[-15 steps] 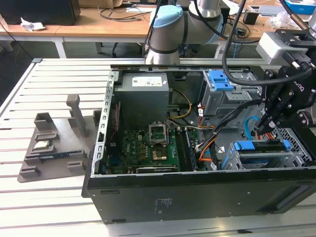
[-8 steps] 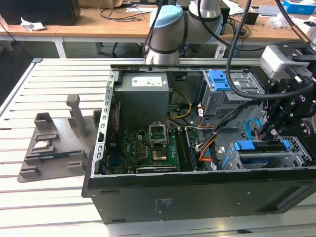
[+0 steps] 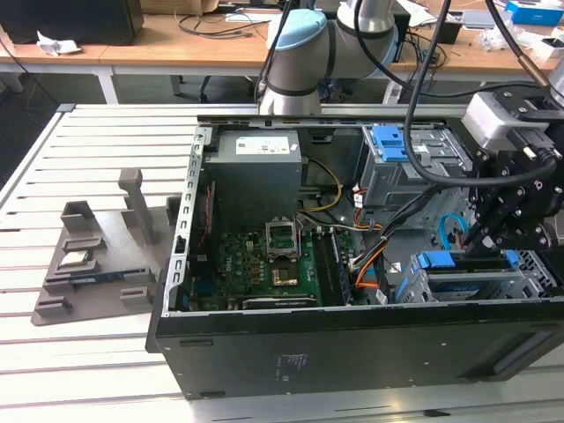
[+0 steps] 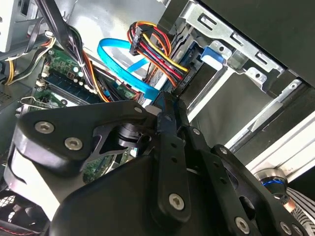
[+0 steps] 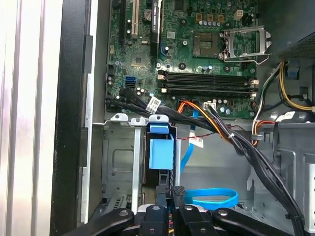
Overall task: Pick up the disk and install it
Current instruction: 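Insert the second disk wire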
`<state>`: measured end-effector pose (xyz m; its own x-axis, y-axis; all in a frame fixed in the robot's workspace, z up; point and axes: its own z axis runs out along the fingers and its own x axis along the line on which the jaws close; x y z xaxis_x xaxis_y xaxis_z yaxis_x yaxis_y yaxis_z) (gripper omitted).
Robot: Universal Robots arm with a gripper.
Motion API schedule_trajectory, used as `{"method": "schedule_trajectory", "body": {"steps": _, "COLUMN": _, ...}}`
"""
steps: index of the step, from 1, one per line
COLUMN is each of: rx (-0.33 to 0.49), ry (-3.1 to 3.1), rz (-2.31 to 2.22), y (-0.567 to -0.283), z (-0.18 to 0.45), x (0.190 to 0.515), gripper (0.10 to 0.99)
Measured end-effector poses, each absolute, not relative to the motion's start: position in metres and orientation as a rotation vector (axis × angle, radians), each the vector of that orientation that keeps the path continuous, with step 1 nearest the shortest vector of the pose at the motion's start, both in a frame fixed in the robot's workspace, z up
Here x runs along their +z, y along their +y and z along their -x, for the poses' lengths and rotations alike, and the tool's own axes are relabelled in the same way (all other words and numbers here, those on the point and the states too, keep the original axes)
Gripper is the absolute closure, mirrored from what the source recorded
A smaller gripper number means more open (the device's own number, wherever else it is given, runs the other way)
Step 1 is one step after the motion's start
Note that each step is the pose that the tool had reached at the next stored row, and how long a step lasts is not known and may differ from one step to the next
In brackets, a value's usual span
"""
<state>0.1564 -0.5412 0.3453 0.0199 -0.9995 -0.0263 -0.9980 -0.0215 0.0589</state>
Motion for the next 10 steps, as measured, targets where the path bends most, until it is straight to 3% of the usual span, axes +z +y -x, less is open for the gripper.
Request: {"method": "schedule_trajectory", "body": {"steps": 10, "rx": -0.094, "ry": -2.18, "rz": -2.227, "y": -0.5413, "z": -0.1564, "x": 0.3412, "gripper": 0.925}}
